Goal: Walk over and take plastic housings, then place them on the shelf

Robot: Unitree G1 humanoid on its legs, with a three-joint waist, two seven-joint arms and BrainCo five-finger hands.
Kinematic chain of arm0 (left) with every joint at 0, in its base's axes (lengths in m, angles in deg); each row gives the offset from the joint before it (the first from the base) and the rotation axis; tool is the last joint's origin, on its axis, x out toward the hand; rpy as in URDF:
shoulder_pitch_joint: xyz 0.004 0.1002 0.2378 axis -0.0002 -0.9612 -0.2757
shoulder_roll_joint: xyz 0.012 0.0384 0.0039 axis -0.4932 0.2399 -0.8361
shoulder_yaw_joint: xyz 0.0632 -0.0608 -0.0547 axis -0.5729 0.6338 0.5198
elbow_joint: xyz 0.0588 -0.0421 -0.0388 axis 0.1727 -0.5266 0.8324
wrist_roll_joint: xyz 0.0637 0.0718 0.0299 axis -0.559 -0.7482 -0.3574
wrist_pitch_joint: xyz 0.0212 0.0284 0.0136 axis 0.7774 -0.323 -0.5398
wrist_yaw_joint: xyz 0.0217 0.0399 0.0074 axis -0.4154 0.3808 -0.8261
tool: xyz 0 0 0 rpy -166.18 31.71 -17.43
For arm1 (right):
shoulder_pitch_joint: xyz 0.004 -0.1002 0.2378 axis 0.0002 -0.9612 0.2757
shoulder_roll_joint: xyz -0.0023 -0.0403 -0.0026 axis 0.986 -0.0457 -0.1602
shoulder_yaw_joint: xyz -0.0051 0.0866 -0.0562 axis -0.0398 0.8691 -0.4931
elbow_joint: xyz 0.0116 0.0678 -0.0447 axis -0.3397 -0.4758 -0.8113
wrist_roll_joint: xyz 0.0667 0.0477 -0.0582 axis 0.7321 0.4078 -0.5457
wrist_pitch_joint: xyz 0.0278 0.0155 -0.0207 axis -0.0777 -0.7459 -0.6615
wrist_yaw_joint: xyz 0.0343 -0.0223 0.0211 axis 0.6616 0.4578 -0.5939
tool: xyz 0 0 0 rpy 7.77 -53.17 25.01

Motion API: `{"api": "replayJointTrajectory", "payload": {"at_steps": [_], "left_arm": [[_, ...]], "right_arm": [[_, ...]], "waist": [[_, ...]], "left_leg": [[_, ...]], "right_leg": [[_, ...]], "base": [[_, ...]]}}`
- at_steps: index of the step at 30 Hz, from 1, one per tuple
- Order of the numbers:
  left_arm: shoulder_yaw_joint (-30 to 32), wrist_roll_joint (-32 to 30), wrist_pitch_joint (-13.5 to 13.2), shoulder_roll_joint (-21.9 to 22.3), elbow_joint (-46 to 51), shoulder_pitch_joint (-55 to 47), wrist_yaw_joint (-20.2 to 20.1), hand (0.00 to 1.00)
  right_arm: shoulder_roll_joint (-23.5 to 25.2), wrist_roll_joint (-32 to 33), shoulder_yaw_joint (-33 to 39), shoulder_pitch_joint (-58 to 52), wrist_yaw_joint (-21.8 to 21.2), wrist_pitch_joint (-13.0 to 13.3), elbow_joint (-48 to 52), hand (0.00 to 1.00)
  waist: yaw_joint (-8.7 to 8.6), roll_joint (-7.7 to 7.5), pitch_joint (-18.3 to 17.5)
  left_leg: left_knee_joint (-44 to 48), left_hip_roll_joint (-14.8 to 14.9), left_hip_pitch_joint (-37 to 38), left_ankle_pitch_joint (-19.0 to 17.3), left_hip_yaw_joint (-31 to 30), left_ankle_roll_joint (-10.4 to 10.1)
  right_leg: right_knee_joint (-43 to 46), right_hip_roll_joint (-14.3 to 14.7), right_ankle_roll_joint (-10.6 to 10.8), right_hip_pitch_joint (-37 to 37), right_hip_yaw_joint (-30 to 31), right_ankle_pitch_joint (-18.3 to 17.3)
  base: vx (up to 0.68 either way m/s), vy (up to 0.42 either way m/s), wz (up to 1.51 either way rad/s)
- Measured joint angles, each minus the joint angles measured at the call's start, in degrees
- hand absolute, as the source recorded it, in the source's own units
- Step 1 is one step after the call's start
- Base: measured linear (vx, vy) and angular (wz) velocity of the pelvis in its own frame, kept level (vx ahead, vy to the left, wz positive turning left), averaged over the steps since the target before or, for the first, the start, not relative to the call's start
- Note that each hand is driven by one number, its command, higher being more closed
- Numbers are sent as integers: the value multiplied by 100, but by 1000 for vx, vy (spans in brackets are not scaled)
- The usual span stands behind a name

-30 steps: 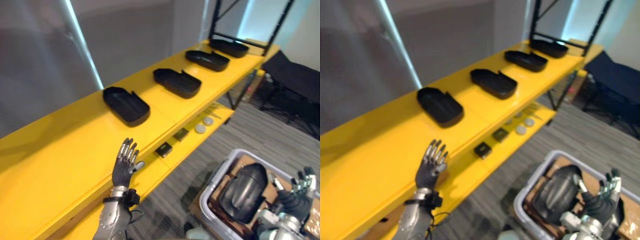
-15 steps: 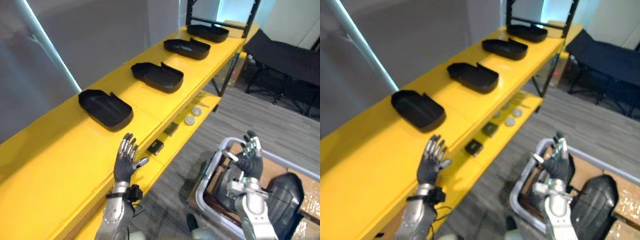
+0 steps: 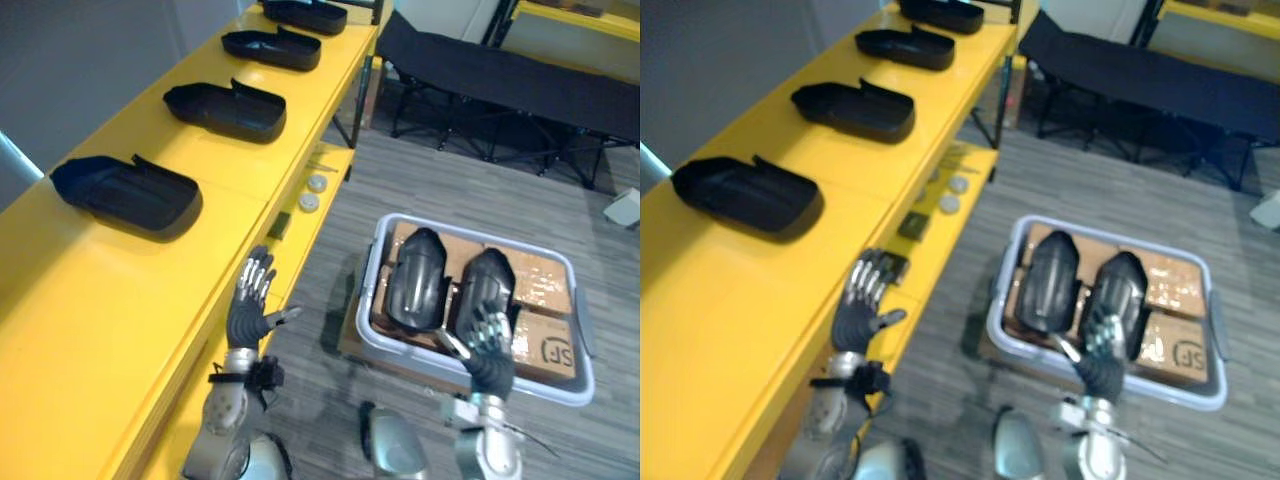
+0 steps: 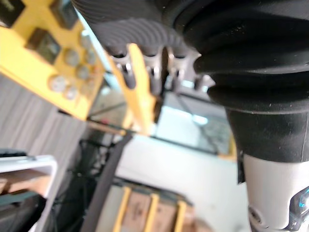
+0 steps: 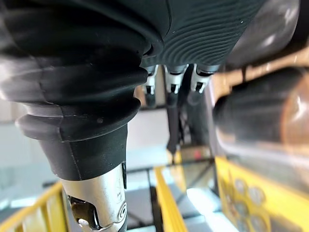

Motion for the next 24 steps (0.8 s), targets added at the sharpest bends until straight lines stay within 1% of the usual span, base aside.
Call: {"api": "replayJointTrajectory", "payload": {"at_steps": [1,2,3,4,5,6,7,8,9,10,11,12,13,14,15,17,18,19,20,21,22,24], "left_arm": [[9,6,19,1,0,-5,-2,0],[52,37,57,1,-4,-44,-6,0],[139,42,81,2,-23,-116,-21,0],[193,58,91,-3,-47,-132,-44,0],[274,113,97,3,-125,-140,-50,0],[290,271,102,97,-171,-227,-51,0],[258,310,102,152,-169,-268,-54,0],[207,322,101,292,-169,-285,-41,0],[200,439,102,474,-168,-314,-23,0],[199,537,102,547,-166,-331,-3,0],[201,786,141,641,-163,-414,2,0],[189,1105,205,725,-170,-486,-25,0],[173,1276,233,746,-188,-559,-107,0],[109,1425,220,742,-296,-641,-345,0],[12,1425,210,711,-423,-676,-515,0],[-84,1422,209,680,-622,-646,-717,0],[-80,1345,209,669,-853,-568,-700,0],[-22,1145,232,589,-1218,-398,-571,0],[21,1059,232,530,-1399,-343,-508,0],[71,859,267,429,-1677,-292,-479,0],[163,485,352,294,-1871,-286,-482,0],[244,-53,442,144,-2194,-277,-444,0]], "right_arm": [[1,-47,-67,140,111,-8,-124,0],[1,-135,-171,339,285,-43,-286,0],[2,-164,-242,427,368,-64,-337,0],[3,-217,-258,424,402,-74,-336,0],[-27,-346,-253,401,466,-160,-349,0],[-143,-394,-241,380,495,-265,-349,0],[-170,-440,-213,320,504,-288,-346,0],[-256,-569,-119,179,478,-311,-340,0],[-401,-568,24,89,447,-365,-338,0],[-476,-565,100,69,441,-405,-338,0],[-597,-567,278,40,438,-496,-339,0],[-701,-622,452,-28,445,-538,-337,0],[-738,-672,542,-77,457,-536,-329,0],[-778,-632,762,-140,473,-530,-318,0],[-764,-491,1003,-154,497,-522,-318,0],[-777,-449,1298,-125,627,-521,-318,0],[-793,-449,1498,-49,743,-525,-330,0],[-743,-444,1617,80,868,-525,-390,0],[-727,-449,1622,147,942,-524,-434,0],[-685,-487,1583,280,992,-522,-570,0],[-654,-539,1590,348,1102,-526,-658,0],[-659,-514,1606,477,1215,-545,-869,0]], "waist": [[48,-14,-10],[185,-18,-72],[223,-9,-232],[224,8,-313],[200,104,-370],[201,256,-455],[162,307,-493],[116,351,-536],[95,415,-580],[54,453,-595],[-28,466,-586],[-45,474,-590],[-68,479,-594],[-67,483,-595],[-102,489,-593],[-121,490,-590],[-138,470,-576],[-136,394,-522],[-135,322,-478],[-98,205,-405],[-8,102,-341],[9,51,-288]], "left_leg": [[0,26,-9,36,33,-44],[6,119,-16,109,147,-167],[62,277,-138,203,170,-326],[94,374,-219,268,160,-438],[148,583,-314,429,102,-663],[-14,803,-286,604,4,-793],[-116,893,-253,702,-51,-841],[-346,1024,-131,885,-65,-902],[-557,1167,-71,1098,-66,-786],[-621,1202,-66,1212,-76,-635],[-633,1222,-32,1435,-82,-330],[-481,1221,43,1497,-107,-249],[-384,1213,37,1428,-124,-298],[-208,1054,33,1168,-257,-425],[-80,917,6,888,-232,-377],[-173,777,-6,598,-210,-356],[-372,644,12,389,-226,-556],[-487,436,17,434,-186,-735],[-530,348,18,439,-177,-754],[-570,224,8,414,-161,-802],[-563,136,-2,410,-140,-805],[-549,111,-16,404,-155,-814]], "right_leg": [[-90,-161,-7,125,-26,4],[-397,-413,-52,306,-22,35],[-790,-554,-222,394,-19,172],[-988,-579,-354,404,-13,360],[-1139,-330,-25,478,21,258],[-1148,-91,378,451,-34,-4],[-1146,6,594,480,-55,-146],[-1129,127,1001,514,-206,-409],[-1134,288,1085,464,-358,-552],[-1137,349,1032,435,-372,-580],[-1138,412,975,422,-321,-609],[-1216,437,917,477,-247,-607],[-1287,443,874,513,-200,-591],[-1438,409,799,534,-121,-540],[-1593,387,784,513,-108,-422],[-1804,344,851,452,-99,-246],[-1966,261,950,385,-85,-110],[-2157,89,1025,377,-44,88],[-2283,18,1036,383,-47,206],[-2524,-79,1019,396,-181,443],[-2687,-150,1015,409,-206,590],[-2801,-160,989,472,-293,729]], "base": [[-102,-295,-38],[-90,-339,-46],[-89,-378,-42],[-68,-442,-24],[-58,-482,-29],[-46,-472,-28],[-33,-454,-27],[-16,-432,-22],[-20,-418,-24],[-28,-345,-30],[-35,-277,-43],[-26,-204,-46],[-30,-101,-61],[-32,32,-47],[-53,55,-43],[-78,138,-15],[-117,278,-13],[-126,288,-16],[-118,224,-28],[-111,169,-35],[-93,148,-29],[-41,70,-3]]}}
